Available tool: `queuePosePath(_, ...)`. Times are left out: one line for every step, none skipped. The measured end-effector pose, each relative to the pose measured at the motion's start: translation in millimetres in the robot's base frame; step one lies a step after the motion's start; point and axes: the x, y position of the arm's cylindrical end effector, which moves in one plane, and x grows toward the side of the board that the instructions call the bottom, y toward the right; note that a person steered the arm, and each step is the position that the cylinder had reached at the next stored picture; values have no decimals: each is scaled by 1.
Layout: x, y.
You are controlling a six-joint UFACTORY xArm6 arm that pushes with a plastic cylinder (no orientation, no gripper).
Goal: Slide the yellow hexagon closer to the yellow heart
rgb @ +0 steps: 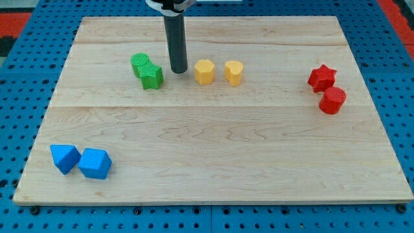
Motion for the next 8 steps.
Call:
queuePosePath(0,5)
queuePosePath(0,23)
queuePosePath(0,26)
queuePosePath(0,32)
queuePosePath(0,32)
queuePosePath(0,32)
queuePosePath(0,32)
queuePosePath(3,32)
